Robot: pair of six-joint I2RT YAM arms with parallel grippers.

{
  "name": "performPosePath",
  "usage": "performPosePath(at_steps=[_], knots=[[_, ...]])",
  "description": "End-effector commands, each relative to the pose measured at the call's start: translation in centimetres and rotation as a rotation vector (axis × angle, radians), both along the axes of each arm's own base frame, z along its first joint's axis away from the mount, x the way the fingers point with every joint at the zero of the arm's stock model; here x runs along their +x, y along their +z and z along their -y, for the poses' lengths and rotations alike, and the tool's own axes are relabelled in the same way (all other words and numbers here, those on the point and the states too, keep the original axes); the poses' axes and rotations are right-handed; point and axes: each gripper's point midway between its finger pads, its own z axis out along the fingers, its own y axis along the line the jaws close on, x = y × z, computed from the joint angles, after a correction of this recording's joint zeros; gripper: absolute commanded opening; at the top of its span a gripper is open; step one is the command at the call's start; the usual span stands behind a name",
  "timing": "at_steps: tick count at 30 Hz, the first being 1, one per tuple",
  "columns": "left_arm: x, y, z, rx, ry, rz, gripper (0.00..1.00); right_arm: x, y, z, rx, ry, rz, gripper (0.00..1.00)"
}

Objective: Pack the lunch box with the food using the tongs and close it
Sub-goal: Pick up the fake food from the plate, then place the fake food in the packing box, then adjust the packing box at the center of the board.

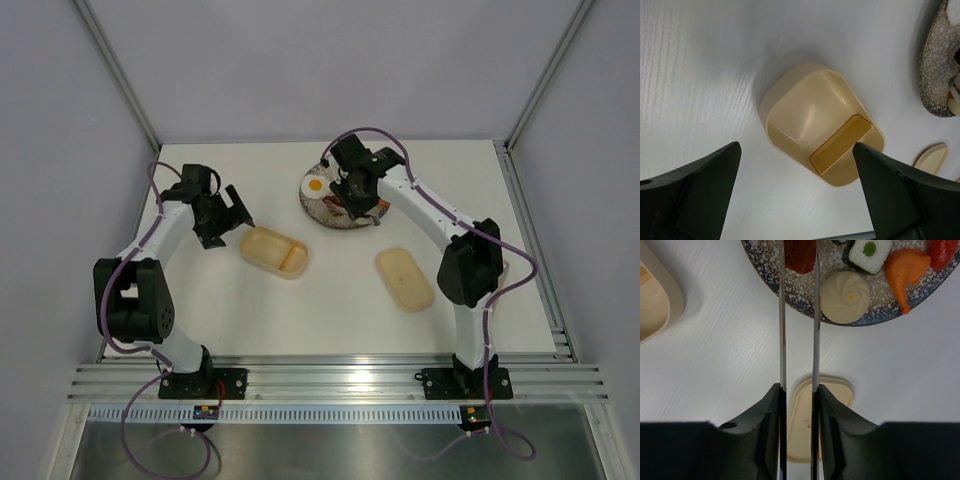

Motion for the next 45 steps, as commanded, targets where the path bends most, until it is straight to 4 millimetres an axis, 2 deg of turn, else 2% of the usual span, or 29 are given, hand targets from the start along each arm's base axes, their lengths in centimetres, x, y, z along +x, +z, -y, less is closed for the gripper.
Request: performPosePath(at_steps=[1, 8, 9, 16, 22, 28, 31, 35, 37, 38, 39, 41, 45], knots=[[2.0, 0.2, 0.5, -0.025, -0.026, 0.049, 0.99, 0.4, 5.9, -0.3, 0.132, -0.057, 0.131, 0.22], [2.8, -1.3, 1.1, -0.06, -0.032, 0.038, 0.99, -0.3, 7.6, 0.8, 0.17, -0.13, 0.165, 0.24], [2.9, -1.6, 1.3, -0.067, -0.034, 0.036, 0.99, -0.5, 8.4, 1.0, 0.201, -0.171, 0.172, 0.24], [2.3, -3.5, 2.7, -0.104, -0.06, 0.012, 0.99, -1.1, 10.7, 2.8, 0.264, -0.308, 0.223, 0.24], [1.8, -4.0, 4.1, -0.122, -0.091, 0.005, 0.99, -2.4, 12.1, 3.3, 0.323, -0.349, 0.24, 0.24], [0.2, -4.3, 5.4, -0.142, -0.115, -0.003, 0.99, -3.7, 11.6, 3.6, 0.34, -0.362, 0.214, 0.24], [-0.4, -4.2, 6.3, -0.156, -0.133, 0.005, 0.99, -4.5, 11.1, 3.0, 0.385, -0.364, 0.173, 0.24], [-1.5, -4.6, 7.4, -0.164, -0.153, -0.002, 0.99, -6.2, 9.0, 1.7, 0.451, -0.375, 0.07, 0.23], [-1.8, -4.4, 8.1, -0.167, -0.164, 0.002, 0.99, -6.7, 9.3, 1.1, 0.514, -0.392, 0.052, 0.23], [-2.1, -4.5, 8.4, -0.167, -0.169, 0.002, 0.99, -7.2, 8.5, 1.1, 0.516, -0.406, 0.031, 0.23], [-2.2, -4.4, 8.6, -0.169, -0.174, 0.005, 0.99, -7.5, 9.1, 0.6, 0.562, -0.414, 0.032, 0.22], [-2.4, -4.1, 9.2, -0.169, -0.181, 0.014, 0.99, -8.3, 8.5, 0.5, 0.575, -0.429, 0.012, 0.22], [-2.7, -3.8, 9.9, -0.171, -0.185, 0.024, 0.99, -9.1, 8.9, 0.2, 0.636, -0.482, 0.019, 0.22]])
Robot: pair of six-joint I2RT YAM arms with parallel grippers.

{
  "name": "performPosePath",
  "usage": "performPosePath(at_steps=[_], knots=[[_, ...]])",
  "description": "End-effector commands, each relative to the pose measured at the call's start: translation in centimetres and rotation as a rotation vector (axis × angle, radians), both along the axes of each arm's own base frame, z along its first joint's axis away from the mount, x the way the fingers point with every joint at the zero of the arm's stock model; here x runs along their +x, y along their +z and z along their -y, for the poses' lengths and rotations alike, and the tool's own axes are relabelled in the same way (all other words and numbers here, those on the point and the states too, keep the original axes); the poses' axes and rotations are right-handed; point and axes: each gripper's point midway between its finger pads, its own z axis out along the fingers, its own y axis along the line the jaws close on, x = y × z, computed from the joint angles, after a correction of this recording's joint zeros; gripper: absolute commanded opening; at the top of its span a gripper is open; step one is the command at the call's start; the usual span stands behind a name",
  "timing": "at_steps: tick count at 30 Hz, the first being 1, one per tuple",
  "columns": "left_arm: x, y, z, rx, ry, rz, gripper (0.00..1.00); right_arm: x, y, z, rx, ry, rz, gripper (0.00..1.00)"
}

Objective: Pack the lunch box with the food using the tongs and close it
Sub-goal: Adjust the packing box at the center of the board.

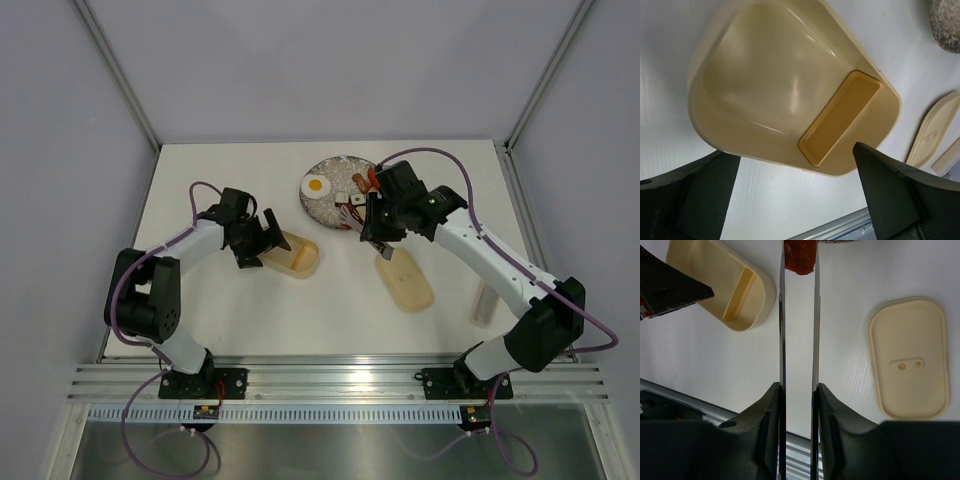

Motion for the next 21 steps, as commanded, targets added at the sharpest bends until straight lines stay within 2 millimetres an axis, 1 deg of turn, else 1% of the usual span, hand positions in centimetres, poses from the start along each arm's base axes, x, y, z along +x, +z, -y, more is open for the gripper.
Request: performPosePath(at_steps=[1, 2, 3, 4, 9, 12, 15, 16, 17, 18, 21], knots=[[0.8, 2.1, 1.1, -0.044, 0.004, 0.08, 0.99, 0.2, 4.0, -1.8, 0.169, -0.06, 0.099, 0.22], [0.8, 2.1, 1.3, -0.047, 0.002, 0.085, 0.99, -0.1, 3.5, -1.8, 0.175, -0.068, 0.087, 0.22], [0.6, 2.1, 1.4, -0.046, 0.0, 0.083, 0.99, -0.2, 4.1, -2.0, 0.205, -0.08, 0.098, 0.22], [0.5, 1.9, 1.7, -0.047, 0.001, 0.08, 0.99, -0.4, 4.1, -2.2, 0.221, -0.084, 0.095, 0.22], [0.6, 1.8, 2.7, -0.065, -0.011, 0.082, 0.99, -1.3, 3.8, -3.6, 0.282, -0.101, 0.083, 0.22], [0.5, 2.3, 3.3, -0.066, -0.024, 0.098, 0.99, -1.5, 3.4, -3.7, 0.283, -0.108, 0.08, 0.22], [0.3, 2.5, 3.9, -0.083, -0.029, 0.104, 0.99, -1.4, 3.6, -3.4, 0.279, -0.117, 0.095, 0.22], [0.1, 2.7, 4.3, -0.096, -0.032, 0.104, 0.99, -1.1, 3.6, -2.9, 0.262, -0.138, 0.11, 0.22], [0.1, 2.8, 4.7, -0.109, -0.036, 0.114, 0.99, -1.1, 4.1, -2.7, 0.263, -0.136, 0.125, 0.23], [0.1, 2.9, 5.1, -0.117, -0.039, 0.122, 0.99, -1.1, 4.1, -2.5, 0.254, -0.139, 0.126, 0.23], [-0.1, 3.3, 6.9, -0.145, -0.068, 0.137, 0.99, -1.1, 4.2, -2.0, 0.228, -0.145, 0.137, 0.23]])
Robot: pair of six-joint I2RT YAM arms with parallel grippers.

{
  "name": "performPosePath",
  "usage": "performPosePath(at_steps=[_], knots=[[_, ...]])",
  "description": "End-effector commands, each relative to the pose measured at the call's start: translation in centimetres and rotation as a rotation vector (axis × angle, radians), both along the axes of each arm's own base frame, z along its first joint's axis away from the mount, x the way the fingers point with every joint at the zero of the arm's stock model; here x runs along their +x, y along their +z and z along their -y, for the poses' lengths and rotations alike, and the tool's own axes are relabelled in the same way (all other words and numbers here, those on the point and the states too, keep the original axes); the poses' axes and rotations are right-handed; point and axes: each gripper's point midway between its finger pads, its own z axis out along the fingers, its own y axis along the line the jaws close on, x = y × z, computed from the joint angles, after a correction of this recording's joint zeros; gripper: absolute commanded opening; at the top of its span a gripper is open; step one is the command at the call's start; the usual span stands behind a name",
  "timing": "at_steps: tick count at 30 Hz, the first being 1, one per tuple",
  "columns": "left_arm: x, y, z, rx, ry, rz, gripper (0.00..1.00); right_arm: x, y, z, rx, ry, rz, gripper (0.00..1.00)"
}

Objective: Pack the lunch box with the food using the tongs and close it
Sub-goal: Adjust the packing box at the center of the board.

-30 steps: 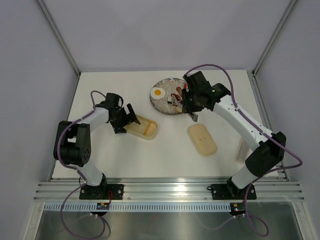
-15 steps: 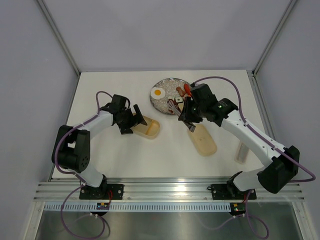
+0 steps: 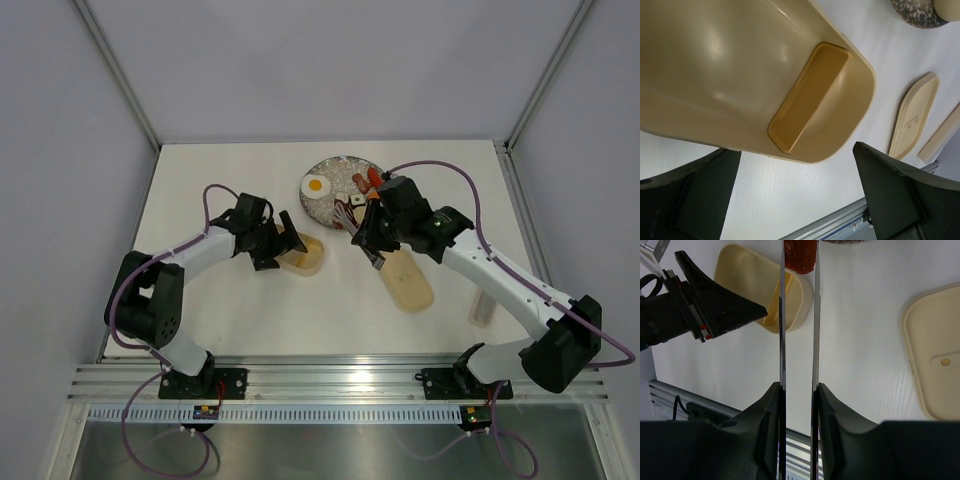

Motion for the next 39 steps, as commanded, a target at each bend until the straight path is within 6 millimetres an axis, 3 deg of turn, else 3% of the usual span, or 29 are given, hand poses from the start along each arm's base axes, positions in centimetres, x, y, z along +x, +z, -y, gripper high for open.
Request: performPosePath(at_steps=[1, 9, 13, 17, 23, 26, 33, 39], knots=[[0.8, 2.2, 2.8, -0.086, -0.027, 0.08, 0.99, 0.8, 3.2, 0.3, 0.03, -0.036, 0.105, 0.23], [0.2, 2.7, 7.5, -0.132, -0.098, 0.089, 0.99, 0.4, 3.4, 1.4, 0.015, -0.061, 0.114, 0.24], [0.5, 2.7, 8.5, -0.132, -0.116, 0.097, 0.99, 0.3, 3.2, 1.4, 0.014, -0.062, 0.107, 0.24], [1.1, 4.8, 8.8, -0.148, -0.118, 0.14, 0.99, 0.1, 2.3, 1.0, 0.024, -0.051, 0.082, 0.25], [1.3, 11.5, 6.7, -0.137, -0.123, 0.279, 0.99, -0.1, 1.2, -0.4, 0.069, -0.024, 0.042, 0.25], [1.2, 13.3, 4.4, -0.113, -0.091, 0.306, 0.99, -0.1, 0.8, -1.5, 0.081, -0.005, 0.03, 0.25], [1.5, 14.3, -1.1, -0.08, 0.04, 0.322, 0.99, -0.6, -0.2, -4.1, 0.09, 0.029, 0.003, 0.25], [1.5, 13.7, -3.1, -0.067, 0.078, 0.302, 0.99, -0.9, -1.5, -5.2, 0.117, 0.024, -0.045, 0.26]])
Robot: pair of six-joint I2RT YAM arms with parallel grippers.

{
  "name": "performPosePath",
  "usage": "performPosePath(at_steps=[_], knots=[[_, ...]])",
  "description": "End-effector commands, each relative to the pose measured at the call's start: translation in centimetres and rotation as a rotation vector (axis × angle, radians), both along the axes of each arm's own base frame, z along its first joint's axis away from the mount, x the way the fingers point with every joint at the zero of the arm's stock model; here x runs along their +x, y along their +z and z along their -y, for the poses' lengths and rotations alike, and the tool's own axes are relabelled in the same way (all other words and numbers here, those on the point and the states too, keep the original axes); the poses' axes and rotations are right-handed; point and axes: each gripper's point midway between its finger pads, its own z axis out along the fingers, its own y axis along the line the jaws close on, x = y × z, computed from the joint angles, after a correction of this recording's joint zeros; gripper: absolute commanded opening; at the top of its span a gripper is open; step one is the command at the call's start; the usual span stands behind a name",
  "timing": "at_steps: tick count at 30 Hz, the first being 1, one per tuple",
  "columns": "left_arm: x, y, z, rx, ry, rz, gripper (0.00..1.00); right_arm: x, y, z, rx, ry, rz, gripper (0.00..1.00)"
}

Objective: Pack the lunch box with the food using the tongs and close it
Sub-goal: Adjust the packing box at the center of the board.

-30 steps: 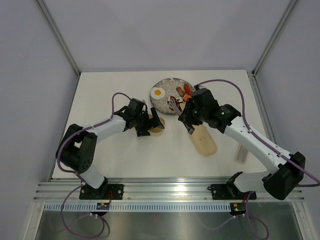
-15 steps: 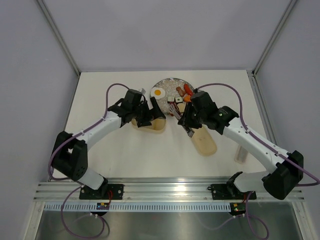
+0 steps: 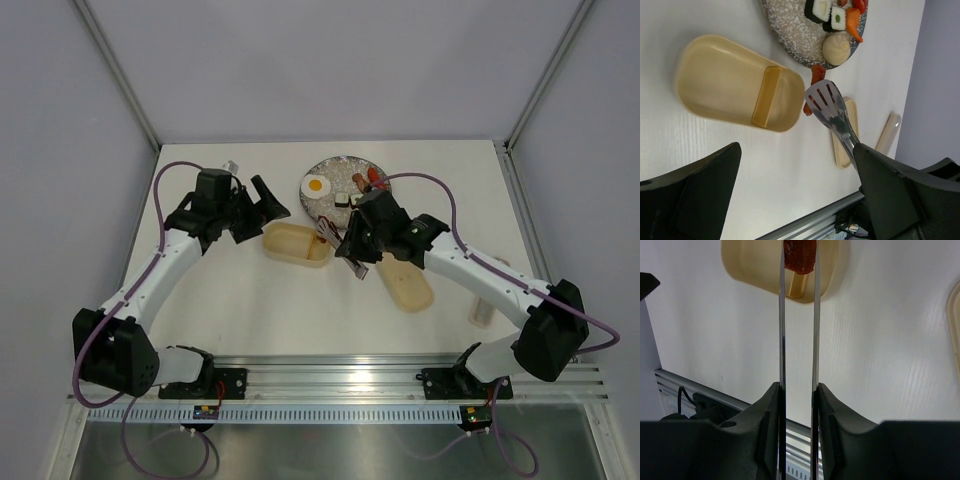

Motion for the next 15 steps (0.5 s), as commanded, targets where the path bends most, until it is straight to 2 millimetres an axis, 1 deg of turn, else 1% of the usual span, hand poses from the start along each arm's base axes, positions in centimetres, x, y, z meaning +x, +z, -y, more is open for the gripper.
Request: performPosePath(at_steps=[1, 7, 15], knots=[[-0.5, -0.1, -0.8, 0.016, -0.002, 0.005, 0.99, 0.6, 1.3, -1.8, 0.091, -0.009, 0.023, 0.27], [-0.6, -0.7, -0.7, 0.015, -0.008, -0.01, 0.99, 0.4, -0.1, -2.4, 0.09, -0.008, -0.016, 0.27], [-0.8, -1.3, -0.8, 0.021, -0.009, -0.018, 0.99, 0.2, -1.3, -1.9, 0.071, -0.032, -0.035, 0.29]])
